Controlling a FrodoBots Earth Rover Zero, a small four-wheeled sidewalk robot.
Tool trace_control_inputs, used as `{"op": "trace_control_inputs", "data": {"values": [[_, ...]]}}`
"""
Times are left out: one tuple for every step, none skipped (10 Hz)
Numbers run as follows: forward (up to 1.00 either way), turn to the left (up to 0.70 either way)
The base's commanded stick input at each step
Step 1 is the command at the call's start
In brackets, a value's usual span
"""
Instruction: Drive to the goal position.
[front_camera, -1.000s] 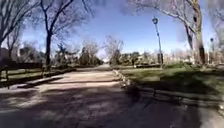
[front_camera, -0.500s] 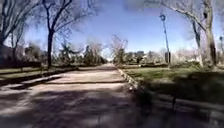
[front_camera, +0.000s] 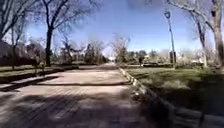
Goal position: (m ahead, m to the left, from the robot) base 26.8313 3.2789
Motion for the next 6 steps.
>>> {"op": "trace_control_inputs", "data": {"values": [[1.0,0.4],[1.0,0.34],[1.0,0.0],[1.0,0.0],[1.0,0.0],[1.0,0.0]]}}
